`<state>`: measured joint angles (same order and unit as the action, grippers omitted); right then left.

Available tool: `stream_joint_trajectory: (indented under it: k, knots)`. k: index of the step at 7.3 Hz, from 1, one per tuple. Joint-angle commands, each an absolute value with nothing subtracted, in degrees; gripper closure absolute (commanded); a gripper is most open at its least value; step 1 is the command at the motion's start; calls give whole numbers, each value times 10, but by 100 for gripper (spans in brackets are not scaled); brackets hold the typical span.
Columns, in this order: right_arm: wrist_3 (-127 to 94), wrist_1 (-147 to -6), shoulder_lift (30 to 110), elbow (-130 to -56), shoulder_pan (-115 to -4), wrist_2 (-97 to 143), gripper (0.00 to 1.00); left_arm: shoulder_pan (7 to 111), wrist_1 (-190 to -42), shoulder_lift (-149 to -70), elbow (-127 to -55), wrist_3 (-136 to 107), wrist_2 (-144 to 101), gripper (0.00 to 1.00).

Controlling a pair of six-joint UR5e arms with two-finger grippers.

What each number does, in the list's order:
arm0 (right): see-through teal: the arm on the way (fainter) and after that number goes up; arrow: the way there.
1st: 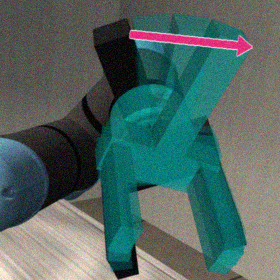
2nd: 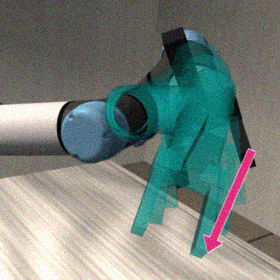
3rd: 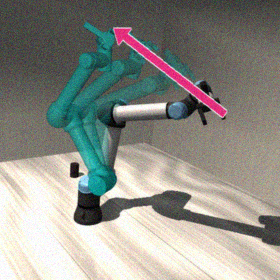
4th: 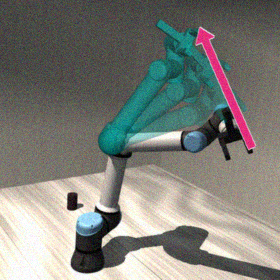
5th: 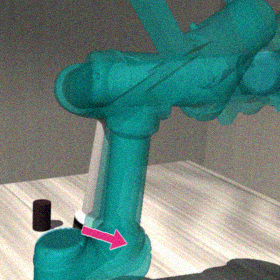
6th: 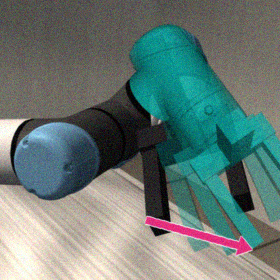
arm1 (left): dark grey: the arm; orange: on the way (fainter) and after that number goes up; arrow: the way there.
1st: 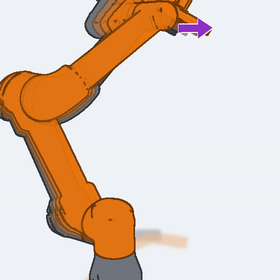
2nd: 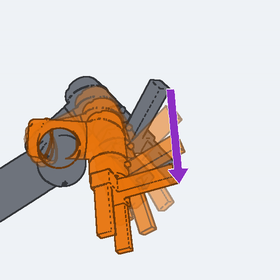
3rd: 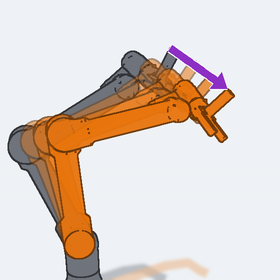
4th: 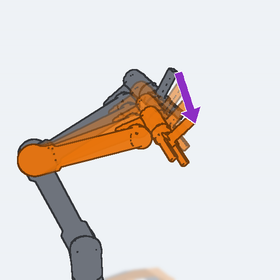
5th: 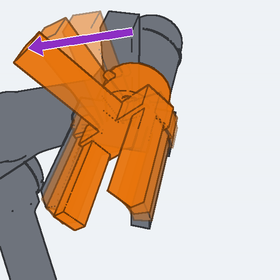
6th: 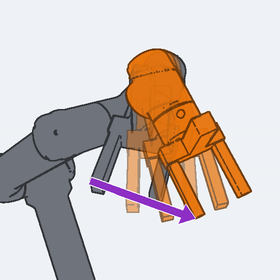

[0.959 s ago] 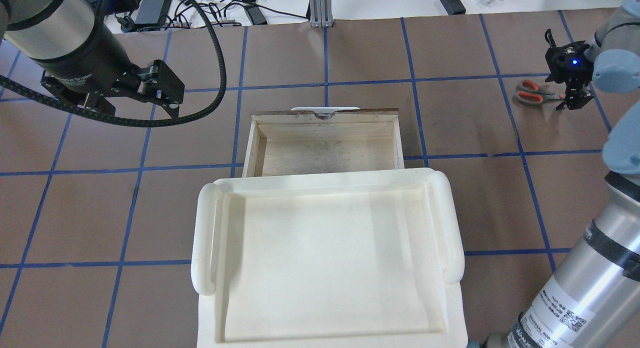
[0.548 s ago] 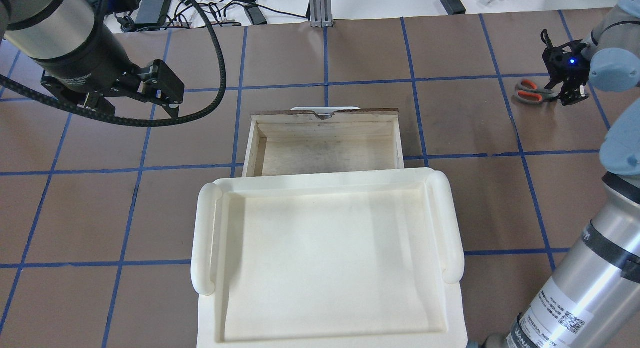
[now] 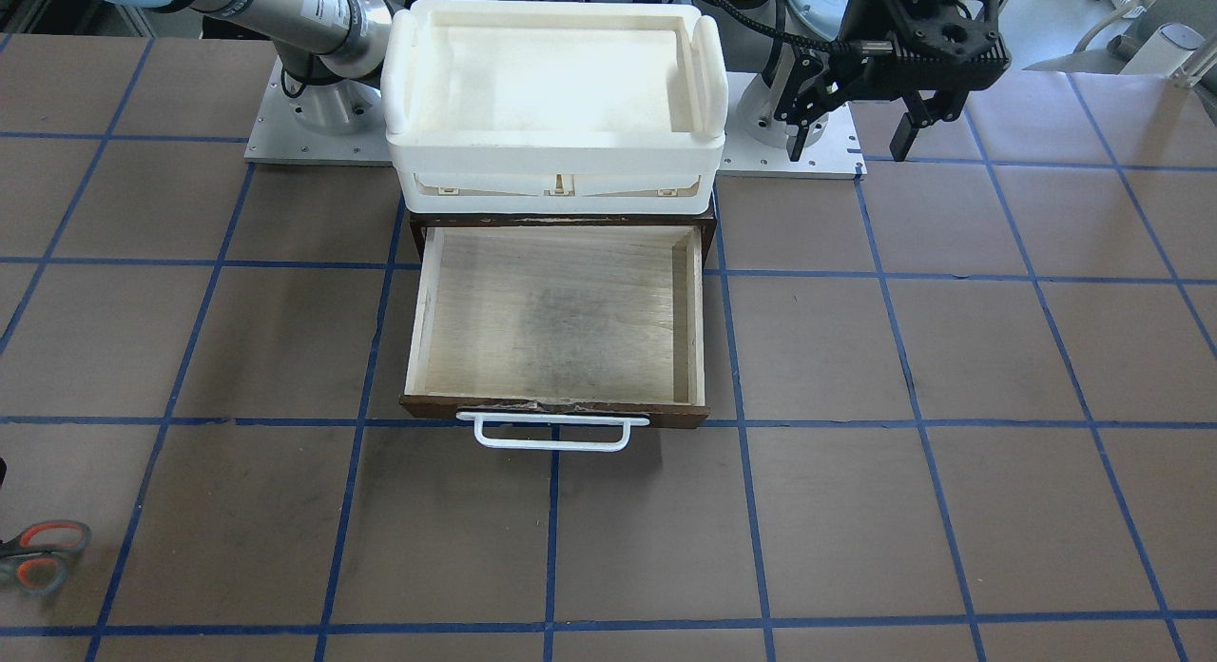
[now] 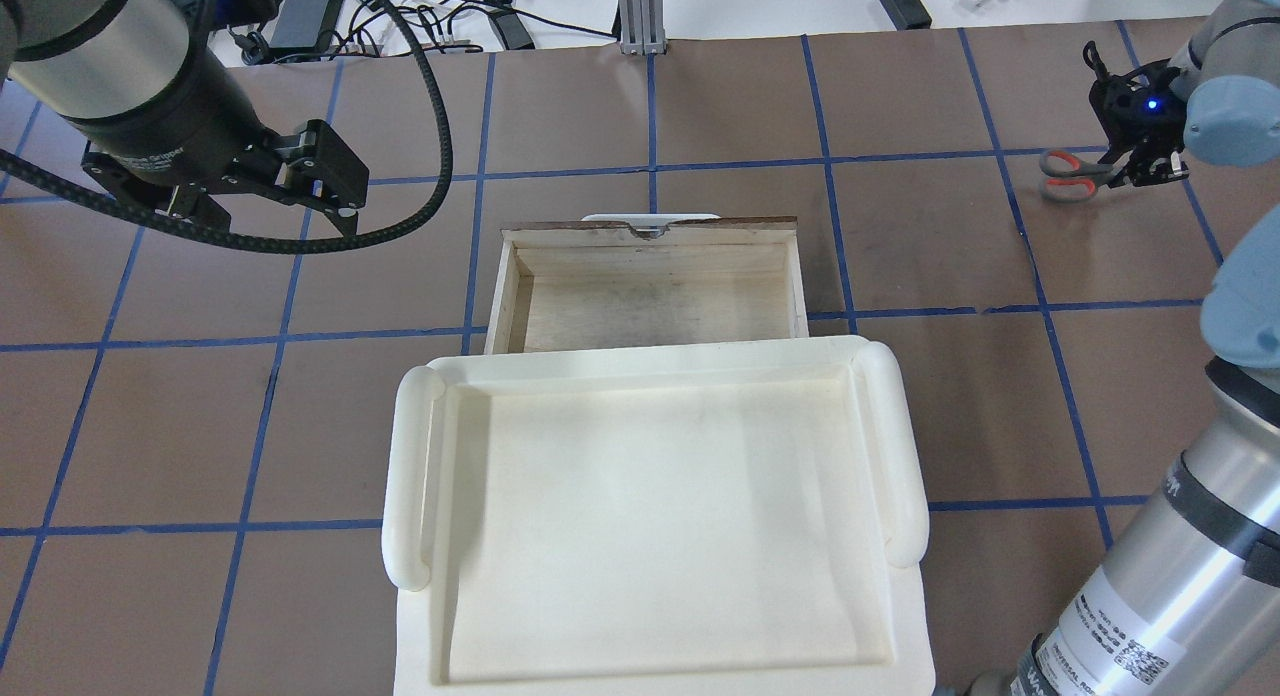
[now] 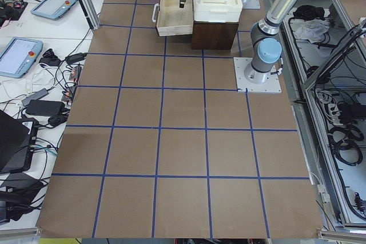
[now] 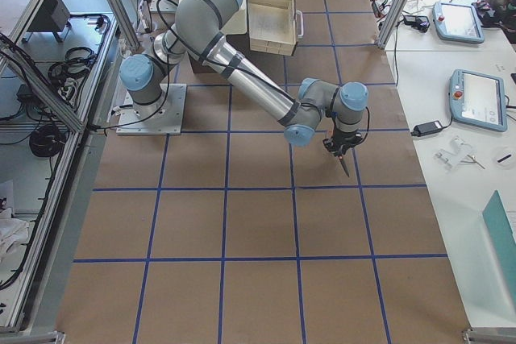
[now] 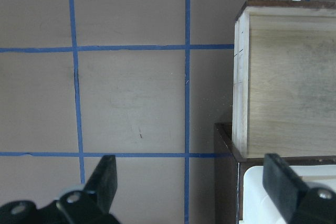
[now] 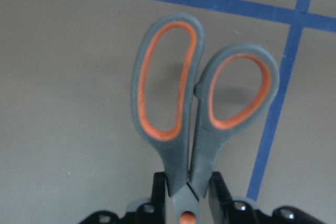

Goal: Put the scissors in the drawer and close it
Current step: 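Lower the right gripper and close it on the scissors, then lift the scissors and carry them toward the open drawer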

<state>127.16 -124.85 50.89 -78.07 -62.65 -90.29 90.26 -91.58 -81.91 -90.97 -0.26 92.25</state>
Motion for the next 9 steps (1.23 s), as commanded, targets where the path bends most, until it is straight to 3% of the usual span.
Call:
stream_joint_trajectory:
  k: [1,6,9]
  knots:
    - [1269,-1189,570,-781,-642,-922,100,903,-916,-819,-910,-3,922,0]
    - [1086,-996,724,-785,-782,-949,100,903,-915,-819,-910,-3,923,0]
    - [914,-939,744,-787,-899,-947,100,904,-914,-822,-910,-3,923,0]
